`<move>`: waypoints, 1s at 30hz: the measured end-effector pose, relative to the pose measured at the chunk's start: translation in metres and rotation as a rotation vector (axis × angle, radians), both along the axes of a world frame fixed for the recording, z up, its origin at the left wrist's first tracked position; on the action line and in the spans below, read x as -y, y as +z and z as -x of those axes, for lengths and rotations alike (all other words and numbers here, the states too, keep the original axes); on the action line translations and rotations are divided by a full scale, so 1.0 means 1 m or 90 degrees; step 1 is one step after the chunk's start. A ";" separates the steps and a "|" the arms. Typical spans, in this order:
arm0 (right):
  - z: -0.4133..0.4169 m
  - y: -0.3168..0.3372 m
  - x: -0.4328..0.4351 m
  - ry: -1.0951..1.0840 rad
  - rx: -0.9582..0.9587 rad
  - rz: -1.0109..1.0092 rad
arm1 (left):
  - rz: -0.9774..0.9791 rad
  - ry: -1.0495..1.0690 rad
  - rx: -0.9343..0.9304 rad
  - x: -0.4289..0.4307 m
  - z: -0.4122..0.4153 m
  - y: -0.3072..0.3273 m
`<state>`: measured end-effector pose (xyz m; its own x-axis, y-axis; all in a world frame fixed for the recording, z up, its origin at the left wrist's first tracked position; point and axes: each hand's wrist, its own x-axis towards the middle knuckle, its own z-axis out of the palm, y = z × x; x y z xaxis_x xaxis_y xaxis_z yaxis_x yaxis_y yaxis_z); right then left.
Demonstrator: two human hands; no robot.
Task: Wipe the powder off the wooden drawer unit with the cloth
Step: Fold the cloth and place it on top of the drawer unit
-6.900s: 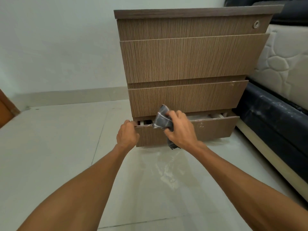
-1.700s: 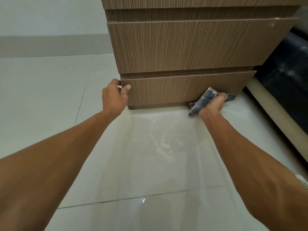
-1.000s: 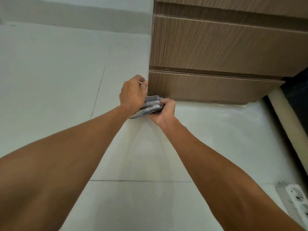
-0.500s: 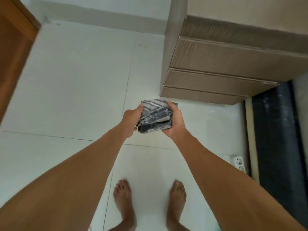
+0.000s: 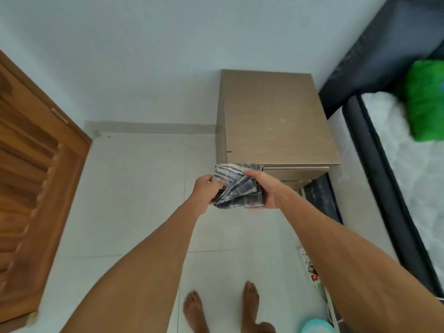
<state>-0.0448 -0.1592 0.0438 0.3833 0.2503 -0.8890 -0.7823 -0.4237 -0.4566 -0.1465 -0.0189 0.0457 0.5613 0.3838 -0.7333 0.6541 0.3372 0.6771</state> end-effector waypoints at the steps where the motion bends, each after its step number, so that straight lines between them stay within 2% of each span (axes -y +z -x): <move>1: -0.009 0.012 0.001 0.007 0.006 0.009 | 0.000 -0.002 0.016 -0.001 -0.010 0.009; 5: -0.048 0.027 -0.001 0.035 0.028 0.030 | -0.010 -0.006 0.067 -0.004 -0.052 0.028; 9: -0.098 0.007 -0.006 0.035 0.071 0.044 | -0.035 -0.010 0.075 -0.008 -0.099 0.020; 15: -0.166 -0.043 -0.016 0.024 0.141 0.039 | -0.072 0.023 0.023 -0.008 -0.160 -0.026; 19: -0.195 -0.083 -0.023 0.054 0.185 0.041 | -0.140 0.045 -0.032 -0.007 -0.188 -0.063; 26: -0.214 -0.119 -0.022 0.183 0.276 0.095 | -0.232 0.070 -0.092 -0.001 -0.208 -0.095; 30: -0.214 -0.125 -0.023 0.208 0.307 0.112 | -0.270 0.067 -0.116 0.000 -0.212 -0.102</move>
<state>0.1688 -0.1366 -0.0816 0.6811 0.2874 -0.6734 -0.3222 -0.7083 -0.6281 0.0656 -0.0191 -0.0565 0.3804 0.7185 -0.5823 0.7520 0.1262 0.6469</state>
